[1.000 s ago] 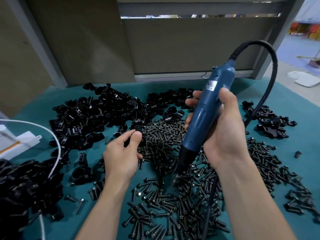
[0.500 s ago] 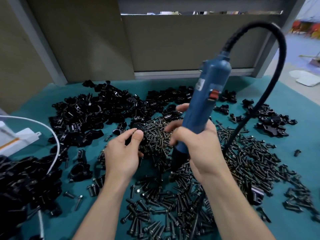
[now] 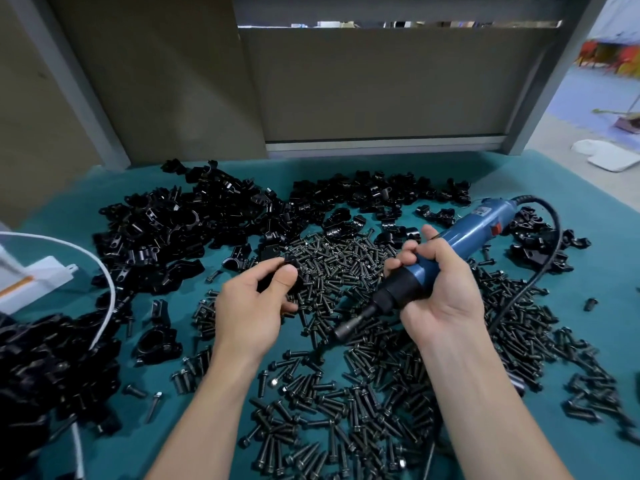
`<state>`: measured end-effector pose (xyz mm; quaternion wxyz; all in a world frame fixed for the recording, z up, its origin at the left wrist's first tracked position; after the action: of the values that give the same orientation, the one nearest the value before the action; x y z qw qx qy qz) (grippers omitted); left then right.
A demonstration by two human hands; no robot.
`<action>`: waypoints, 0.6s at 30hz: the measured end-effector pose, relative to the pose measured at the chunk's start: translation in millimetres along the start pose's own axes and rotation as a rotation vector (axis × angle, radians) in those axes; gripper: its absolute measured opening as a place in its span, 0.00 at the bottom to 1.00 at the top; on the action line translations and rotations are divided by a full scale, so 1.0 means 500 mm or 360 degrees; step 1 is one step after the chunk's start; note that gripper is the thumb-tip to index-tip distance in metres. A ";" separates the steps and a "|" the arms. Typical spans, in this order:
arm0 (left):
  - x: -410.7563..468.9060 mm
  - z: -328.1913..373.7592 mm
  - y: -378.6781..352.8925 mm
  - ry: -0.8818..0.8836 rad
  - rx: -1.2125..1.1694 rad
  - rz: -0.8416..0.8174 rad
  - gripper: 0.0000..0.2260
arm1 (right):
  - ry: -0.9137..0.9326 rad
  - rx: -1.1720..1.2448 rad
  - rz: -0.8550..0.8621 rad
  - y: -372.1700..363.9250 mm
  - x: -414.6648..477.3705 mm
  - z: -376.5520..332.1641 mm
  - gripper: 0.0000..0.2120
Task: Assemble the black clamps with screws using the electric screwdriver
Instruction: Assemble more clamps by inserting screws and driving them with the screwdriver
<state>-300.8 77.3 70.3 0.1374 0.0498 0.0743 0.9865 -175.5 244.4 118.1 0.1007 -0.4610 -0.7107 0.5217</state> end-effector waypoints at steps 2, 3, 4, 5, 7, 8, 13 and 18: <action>-0.002 -0.001 -0.001 0.0054 -0.0140 -0.0110 0.14 | 0.0029 0.0083 -0.0009 -0.017 0.007 -0.003 0.21; -0.004 0.000 -0.002 0.0054 -0.0162 -0.0157 0.14 | 0.0055 0.0126 -0.0006 -0.027 0.012 -0.005 0.20; -0.004 0.000 -0.002 0.0037 -0.0142 -0.0195 0.15 | 0.0083 0.0166 0.0006 -0.037 0.017 -0.004 0.19; -0.006 0.000 -0.003 0.0022 -0.0117 -0.0227 0.17 | 0.0113 0.0204 0.0022 -0.045 0.023 -0.004 0.17; -0.010 -0.001 -0.003 0.0001 -0.0108 -0.0286 0.19 | 0.0165 0.0260 0.0048 -0.054 0.030 -0.001 0.16; -0.011 0.001 -0.004 -0.0013 -0.0109 -0.0309 0.21 | 0.0191 0.0280 0.0051 -0.055 0.033 0.000 0.16; -0.014 0.012 -0.005 -0.0049 -0.0172 -0.0305 0.18 | 0.0260 0.0287 0.0031 -0.061 0.039 -0.003 0.16; -0.021 0.015 -0.011 -0.0034 -0.0199 -0.0307 0.16 | 0.0287 0.0244 0.0013 -0.061 0.034 -0.002 0.15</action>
<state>-288.4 80.4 76.1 0.2352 0.0444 0.0155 0.9708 -201.4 257.1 138.3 0.1973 -0.4998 -0.6549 0.5314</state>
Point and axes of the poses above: each hand's wrist, its own x-axis towards the middle knuckle, its own y-axis out of the back of the hand, z = x × y, the point moved 1 cm from there along x, towards the middle knuckle, and after that the axes turned 7 degrees about z, right-handed, at the moved point
